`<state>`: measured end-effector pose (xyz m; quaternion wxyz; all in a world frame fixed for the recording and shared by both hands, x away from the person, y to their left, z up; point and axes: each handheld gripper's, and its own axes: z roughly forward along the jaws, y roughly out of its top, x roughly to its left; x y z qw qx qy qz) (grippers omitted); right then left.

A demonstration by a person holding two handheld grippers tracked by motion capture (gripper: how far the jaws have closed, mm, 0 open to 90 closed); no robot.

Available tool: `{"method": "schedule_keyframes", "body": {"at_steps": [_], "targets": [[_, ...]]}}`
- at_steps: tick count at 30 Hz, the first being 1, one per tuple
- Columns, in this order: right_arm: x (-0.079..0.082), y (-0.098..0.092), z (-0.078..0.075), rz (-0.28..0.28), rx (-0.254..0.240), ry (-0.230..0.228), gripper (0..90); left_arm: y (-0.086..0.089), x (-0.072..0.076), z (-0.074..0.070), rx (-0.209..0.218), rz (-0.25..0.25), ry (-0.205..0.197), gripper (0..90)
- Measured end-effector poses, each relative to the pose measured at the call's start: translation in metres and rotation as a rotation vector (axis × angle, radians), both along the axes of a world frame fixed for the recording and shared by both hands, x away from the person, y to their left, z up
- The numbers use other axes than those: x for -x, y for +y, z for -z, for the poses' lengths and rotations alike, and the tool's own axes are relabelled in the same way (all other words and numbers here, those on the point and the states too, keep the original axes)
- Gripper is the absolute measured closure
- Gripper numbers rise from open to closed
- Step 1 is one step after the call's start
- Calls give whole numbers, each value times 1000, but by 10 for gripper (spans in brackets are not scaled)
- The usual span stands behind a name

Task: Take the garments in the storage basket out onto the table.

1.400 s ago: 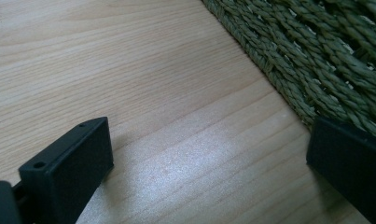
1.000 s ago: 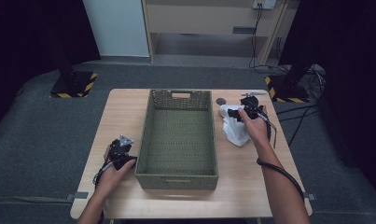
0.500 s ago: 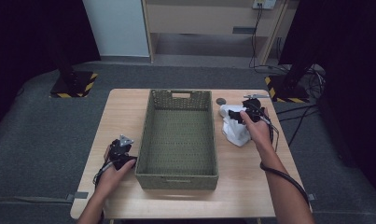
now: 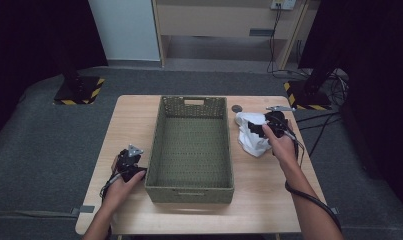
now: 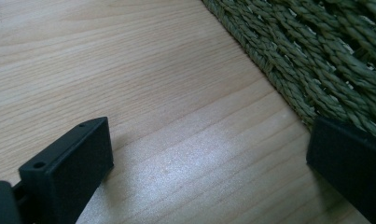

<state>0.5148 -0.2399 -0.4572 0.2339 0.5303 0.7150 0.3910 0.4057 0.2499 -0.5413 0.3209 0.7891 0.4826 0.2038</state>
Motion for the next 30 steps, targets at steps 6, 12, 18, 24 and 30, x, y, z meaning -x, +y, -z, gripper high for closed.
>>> {"method": "schedule_keyframes", "body": {"at_steps": [6, 12, 18, 24, 30], "targets": [[11, 0, -2, -19, -7, -19, 27, 0, 0, 0, 0, 0, 0, 0], [24, 1, -3, -36, -7, -32, 25, 0, 0, 0, 0, 0, 0, 0], [36, 0, 0, -40, -26, -38, 25, 0, 0, 0, 0, 0, 0, 0], [48, -1, 0, -51, -24, -46, 25, 0, 0, 0, 0, 0, 0, 0], [59, -2, 3, -61, -16, -48, 24, 0, 0, 0, 0, 0, 0, 0]]}}
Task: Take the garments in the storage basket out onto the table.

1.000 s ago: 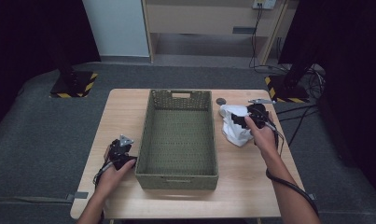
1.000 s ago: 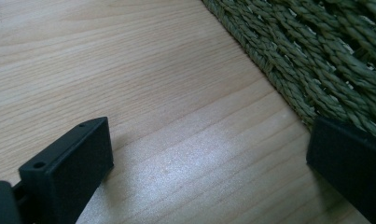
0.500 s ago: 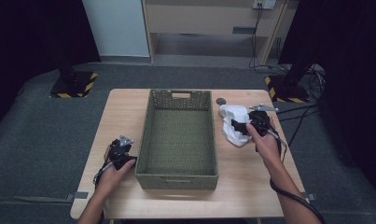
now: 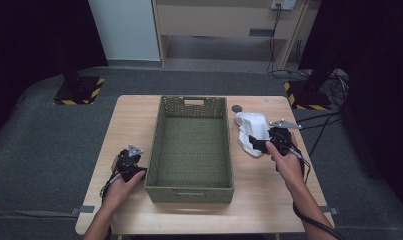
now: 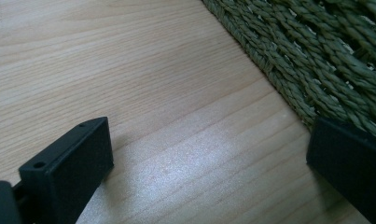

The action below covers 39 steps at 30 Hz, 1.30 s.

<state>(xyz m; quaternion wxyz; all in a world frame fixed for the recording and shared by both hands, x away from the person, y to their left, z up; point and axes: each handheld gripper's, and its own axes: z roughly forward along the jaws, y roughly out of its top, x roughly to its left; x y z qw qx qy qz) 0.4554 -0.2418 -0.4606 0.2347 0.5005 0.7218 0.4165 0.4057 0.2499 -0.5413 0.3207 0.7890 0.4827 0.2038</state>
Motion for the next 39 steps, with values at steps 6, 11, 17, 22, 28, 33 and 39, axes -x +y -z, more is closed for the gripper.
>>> {"method": "schedule_keyframes", "body": {"at_steps": [6, 11, 17, 22, 28, 33, 39], "targets": [[9, 1, 1, -6, -4, -14, 24, 0, 0, 0, 0, -1, 0, 0], [19, 1, 1, -14, -4, -22, 24, 0, 0, 0, -1, 0, -1, 0], [29, 0, 7, -18, 21, -16, 24, 0, 0, 0, -1, -1, -1, 0], [39, 0, 8, -24, 11, -19, 24, 0, 0, 0, -1, -1, -1, 0], [50, 4, 10, -38, 16, -18, 23, 0, 0, 0, -2, -3, -1, 0], [58, 7, 15, -49, 26, -14, 23, 0, 0, 0, -2, -4, -1, 0], [67, 7, 20, -58, 32, -6, 23, 0, 1, 0, -1, -4, -1, 0]]}}
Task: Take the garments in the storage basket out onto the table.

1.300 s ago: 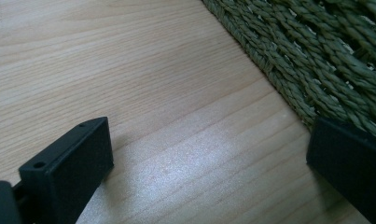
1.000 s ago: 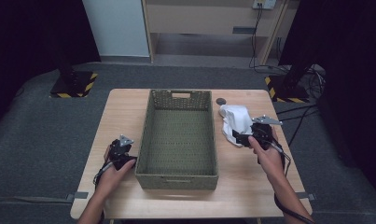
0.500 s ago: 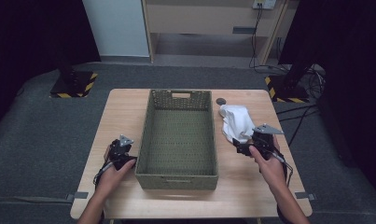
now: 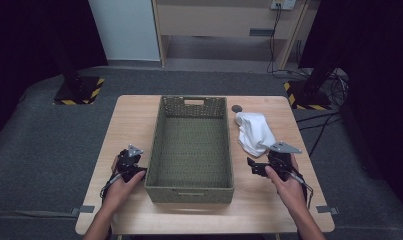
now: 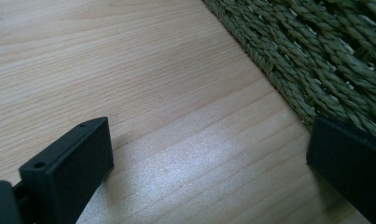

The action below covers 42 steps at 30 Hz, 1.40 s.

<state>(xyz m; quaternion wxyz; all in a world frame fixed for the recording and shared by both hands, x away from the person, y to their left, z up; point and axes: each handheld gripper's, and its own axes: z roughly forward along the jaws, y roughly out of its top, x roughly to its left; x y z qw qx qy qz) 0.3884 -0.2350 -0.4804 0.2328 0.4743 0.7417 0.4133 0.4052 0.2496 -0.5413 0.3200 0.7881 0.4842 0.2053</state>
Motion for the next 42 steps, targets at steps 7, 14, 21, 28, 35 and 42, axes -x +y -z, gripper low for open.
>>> {"method": "schedule_keyframes", "body": {"at_steps": [7, 14, 21, 28, 35, 42], "targets": [[7, -1, 4, -2, 1, 10, 23, 0, 0, 0, 0, 0, 0, 0], [15, 0, 11, -8, 10, 18, 24, 0, 0, 0, -1, 0, 0, 0], [24, -2, 18, -12, 12, 34, 24, 0, 0, 0, -1, 0, 0, 0], [31, 1, 21, -26, 23, 44, 25, 0, 0, 0, 0, 0, 0, 0], [38, 6, 25, -45, 35, 56, 26, 0, 0, 0, 0, -1, 0, 0], [42, 9, 31, -56, 48, 71, 27, 0, 0, 0, -1, -1, 0, 0]]}}
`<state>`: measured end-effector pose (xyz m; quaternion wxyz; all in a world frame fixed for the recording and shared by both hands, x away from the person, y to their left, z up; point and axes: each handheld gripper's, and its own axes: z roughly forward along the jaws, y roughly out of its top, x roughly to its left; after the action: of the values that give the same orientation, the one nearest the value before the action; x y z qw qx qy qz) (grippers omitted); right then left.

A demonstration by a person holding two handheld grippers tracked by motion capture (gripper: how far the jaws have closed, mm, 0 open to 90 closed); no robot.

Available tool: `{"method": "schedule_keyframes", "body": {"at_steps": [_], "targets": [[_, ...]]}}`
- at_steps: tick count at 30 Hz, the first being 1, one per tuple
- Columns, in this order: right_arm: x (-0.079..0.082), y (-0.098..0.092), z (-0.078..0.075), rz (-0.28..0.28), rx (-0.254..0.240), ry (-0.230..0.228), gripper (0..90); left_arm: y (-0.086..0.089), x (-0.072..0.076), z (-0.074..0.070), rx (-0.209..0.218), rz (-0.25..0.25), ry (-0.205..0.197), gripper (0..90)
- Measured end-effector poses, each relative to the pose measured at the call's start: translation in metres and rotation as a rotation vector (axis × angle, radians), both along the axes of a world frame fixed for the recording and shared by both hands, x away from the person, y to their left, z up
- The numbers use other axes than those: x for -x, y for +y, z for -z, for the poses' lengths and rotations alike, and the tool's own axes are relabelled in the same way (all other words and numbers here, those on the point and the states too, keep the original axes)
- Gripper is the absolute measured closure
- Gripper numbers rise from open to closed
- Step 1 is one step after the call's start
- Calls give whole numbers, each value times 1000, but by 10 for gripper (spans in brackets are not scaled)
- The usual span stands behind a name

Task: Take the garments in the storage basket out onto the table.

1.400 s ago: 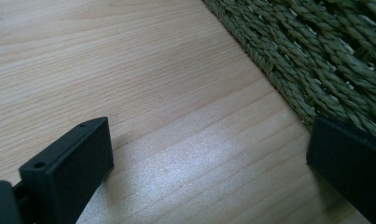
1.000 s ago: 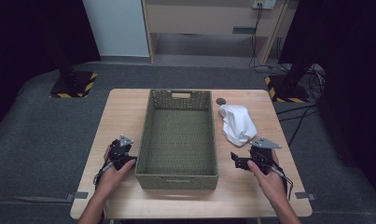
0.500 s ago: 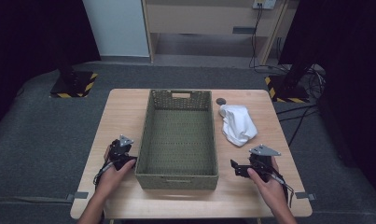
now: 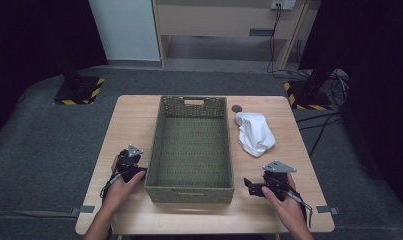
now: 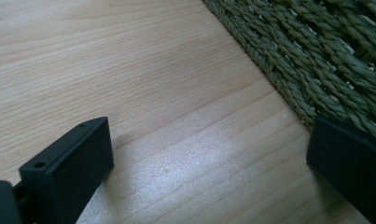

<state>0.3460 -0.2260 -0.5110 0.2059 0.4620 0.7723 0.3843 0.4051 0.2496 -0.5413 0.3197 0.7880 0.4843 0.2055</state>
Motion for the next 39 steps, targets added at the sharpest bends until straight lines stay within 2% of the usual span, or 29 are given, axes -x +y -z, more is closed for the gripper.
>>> {"method": "schedule_keyframes", "body": {"at_steps": [11, 17, 28, 35, 39], "targets": [[2, 3, 7, -4, 15, 29, 27, 0, 0, 0, 0, 0, 0, 0], [-1, 8, 14, 3, 32, 63, 30, 0, 0, 0, 0, 0, 0, 0], [-7, 14, 21, 5, 43, 79, 30, 0, 0, 0, 0, 0, 0, 0], [-6, 19, 30, -13, 86, 107, 28, 0, 0, 0, 0, 0, 0, 0], [-4, 19, 33, -7, 89, 92, 3, 0, 0, 0, 0, 0, 0, 0]]}}
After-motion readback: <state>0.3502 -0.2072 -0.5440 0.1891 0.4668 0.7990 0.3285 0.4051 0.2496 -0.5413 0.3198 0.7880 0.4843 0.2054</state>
